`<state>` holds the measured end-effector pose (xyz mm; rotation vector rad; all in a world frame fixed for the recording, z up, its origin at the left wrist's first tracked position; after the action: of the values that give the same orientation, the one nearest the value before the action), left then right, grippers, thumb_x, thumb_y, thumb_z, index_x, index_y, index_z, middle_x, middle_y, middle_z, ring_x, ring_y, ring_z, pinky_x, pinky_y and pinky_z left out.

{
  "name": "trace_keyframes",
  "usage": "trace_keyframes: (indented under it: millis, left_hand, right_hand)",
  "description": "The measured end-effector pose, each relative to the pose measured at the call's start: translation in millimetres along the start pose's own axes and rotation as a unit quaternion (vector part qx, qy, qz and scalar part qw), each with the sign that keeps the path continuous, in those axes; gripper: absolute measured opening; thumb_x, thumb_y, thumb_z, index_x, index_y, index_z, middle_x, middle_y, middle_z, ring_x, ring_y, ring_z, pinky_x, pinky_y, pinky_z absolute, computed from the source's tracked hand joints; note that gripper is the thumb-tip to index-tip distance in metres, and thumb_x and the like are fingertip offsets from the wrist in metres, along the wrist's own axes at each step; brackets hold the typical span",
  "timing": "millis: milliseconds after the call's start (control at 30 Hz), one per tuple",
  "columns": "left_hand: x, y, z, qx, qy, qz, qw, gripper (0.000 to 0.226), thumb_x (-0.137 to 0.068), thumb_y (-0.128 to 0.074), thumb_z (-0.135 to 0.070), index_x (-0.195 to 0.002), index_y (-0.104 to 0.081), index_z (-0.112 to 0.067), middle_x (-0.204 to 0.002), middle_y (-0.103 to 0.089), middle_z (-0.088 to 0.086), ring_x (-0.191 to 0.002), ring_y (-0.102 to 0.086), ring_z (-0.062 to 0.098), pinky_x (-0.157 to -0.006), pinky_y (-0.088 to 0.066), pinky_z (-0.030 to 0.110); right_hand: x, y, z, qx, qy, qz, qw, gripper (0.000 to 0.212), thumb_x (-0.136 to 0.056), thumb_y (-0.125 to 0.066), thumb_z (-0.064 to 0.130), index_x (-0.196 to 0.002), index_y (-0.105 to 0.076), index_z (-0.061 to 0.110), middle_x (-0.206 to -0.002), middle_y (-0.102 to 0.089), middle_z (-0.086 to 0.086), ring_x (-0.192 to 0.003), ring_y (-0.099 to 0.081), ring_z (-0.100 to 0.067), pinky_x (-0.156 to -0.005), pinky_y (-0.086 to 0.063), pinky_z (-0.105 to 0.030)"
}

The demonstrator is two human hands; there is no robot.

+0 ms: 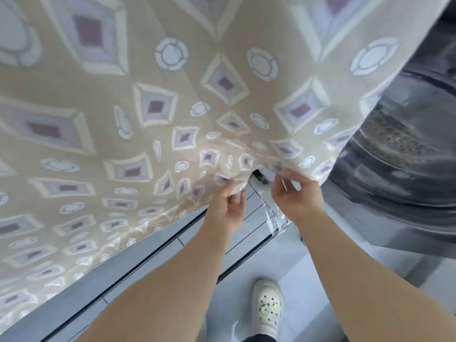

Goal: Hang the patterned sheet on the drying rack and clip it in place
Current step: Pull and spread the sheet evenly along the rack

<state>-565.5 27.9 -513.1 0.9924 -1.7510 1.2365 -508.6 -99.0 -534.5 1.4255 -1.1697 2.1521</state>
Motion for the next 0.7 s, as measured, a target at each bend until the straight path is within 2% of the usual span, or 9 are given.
trace_keyframes:
  millis: [67, 133, 200, 267, 333, 433, 567, 633, 700]
  left_hand:
    - [-6, -5, 1, -0.026, -0.003, -0.009, 1.0, 0.016, -0.082, -0.063, 0.003, -0.078, -0.057, -0.012, -0.067, -0.067, -0.004, -0.077, -0.059, 0.008, -0.096, -0.043, 0.024]
    - [-15, -4, 2, -0.06, -0.007, -0.019, 0.998, 0.017, -0.085, -0.062, 0.001, -0.081, -0.057, -0.014, -0.071, -0.065, -0.006, -0.086, -0.06, 0.007, -0.091, -0.043, 0.023]
    - [-20, 0, 3, -0.111, -0.015, -0.036, 0.993, 0.013, -0.089, -0.059, -0.003, -0.097, -0.06, -0.013, -0.083, -0.064, -0.007, -0.101, -0.057, 0.009, -0.089, -0.044, 0.024]
    - [-25, 3, 0, -0.162, -0.035, -0.048, 0.985, 0.028, -0.091, -0.057, -0.005, -0.119, -0.056, -0.006, -0.102, -0.06, -0.003, -0.114, -0.054, 0.015, -0.092, -0.044, 0.027]
    - [-29, 4, -5, -0.205, -0.056, -0.049, 0.976, 0.034, -0.093, -0.055, -0.005, -0.126, -0.051, -0.001, -0.115, -0.058, 0.005, -0.121, -0.053, 0.02, -0.092, -0.044, 0.029]
    - [-38, 4, -7, -0.248, -0.071, -0.054, 0.965, 0.033, -0.093, -0.055, -0.004, -0.125, -0.052, 0.002, -0.127, -0.057, 0.01, -0.119, -0.054, 0.022, -0.092, -0.045, 0.029]
    - [-54, 11, -1, -0.269, -0.075, -0.08, 0.957, 0.014, -0.091, -0.058, -0.005, -0.105, -0.058, -0.007, -0.118, -0.061, 0.009, -0.1, -0.058, 0.019, -0.09, -0.046, 0.027]
    - [-61, 14, 4, -0.27, -0.066, -0.093, 0.956, 0.005, -0.09, -0.06, -0.005, -0.09, -0.057, -0.009, -0.106, -0.062, 0.005, -0.096, -0.058, 0.017, -0.086, -0.046, 0.025]
    - [-67, 15, 8, -0.263, -0.066, -0.093, 0.958, 0.009, -0.09, -0.06, -0.004, -0.096, -0.057, -0.009, -0.102, -0.062, 0.001, -0.101, -0.058, 0.017, -0.088, -0.046, 0.025]
  right_hand:
    - [-1, 6, 10, -0.01, 0.024, -0.02, 0.999, 0.039, -0.083, -0.047, -0.007, -0.112, -0.064, 0.013, -0.109, -0.06, 0.002, -0.087, -0.059, -0.015, -0.054, -0.047, -0.022]
    - [2, 11, 17, 0.007, 0.045, -0.032, 0.998, 0.027, -0.081, -0.049, -0.003, -0.09, -0.064, 0.017, -0.086, -0.056, 0.006, -0.07, -0.052, -0.01, -0.057, -0.036, -0.018]
    - [4, 17, 22, 0.046, 0.066, -0.051, 0.995, 0.017, -0.084, -0.053, 0.003, -0.078, -0.058, 0.017, -0.069, -0.046, 0.006, -0.058, -0.042, -0.008, -0.054, -0.029, -0.016]
    - [-4, 23, 24, 0.074, 0.08, -0.076, 0.991, 0.007, -0.09, -0.055, 0.009, -0.085, -0.055, 0.014, -0.064, -0.044, 0.003, -0.052, -0.039, -0.007, -0.042, -0.032, -0.015]
    - [-14, 27, 26, 0.093, 0.086, -0.1, 0.987, 0.007, -0.092, -0.057, 0.013, -0.096, -0.051, 0.013, -0.058, -0.048, 0.002, -0.046, -0.041, -0.007, -0.036, -0.032, -0.014]
    - [-26, 26, 31, 0.122, 0.099, -0.118, 0.981, 0.006, -0.091, -0.059, 0.012, -0.091, -0.052, 0.013, -0.049, -0.05, 0.001, -0.039, -0.042, -0.006, -0.036, -0.034, -0.013]
    - [-38, 36, 31, 0.126, 0.095, -0.142, 0.977, 0.009, -0.089, -0.061, 0.009, -0.091, -0.053, 0.011, -0.061, -0.05, -0.003, -0.027, -0.043, -0.004, -0.036, -0.039, -0.011]
    - [-42, 44, 30, 0.124, 0.09, -0.157, 0.976, 0.01, -0.088, -0.063, 0.008, -0.091, -0.054, 0.01, -0.063, -0.05, -0.004, -0.033, -0.044, -0.006, -0.036, -0.04, -0.012]
    - [-46, 50, 29, 0.127, 0.082, -0.169, 0.974, 0.009, -0.087, -0.065, 0.009, -0.087, -0.056, 0.008, -0.063, -0.052, -0.005, -0.046, -0.046, -0.008, -0.04, -0.045, -0.016]
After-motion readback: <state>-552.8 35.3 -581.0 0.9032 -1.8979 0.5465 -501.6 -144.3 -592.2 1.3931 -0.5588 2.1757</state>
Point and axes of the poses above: each hand's wrist, its own x-axis away from the middle knuckle, its own y-axis out of the back of the hand, z = x × y, the point moved 3 cm from there along -x, towards the middle knuckle
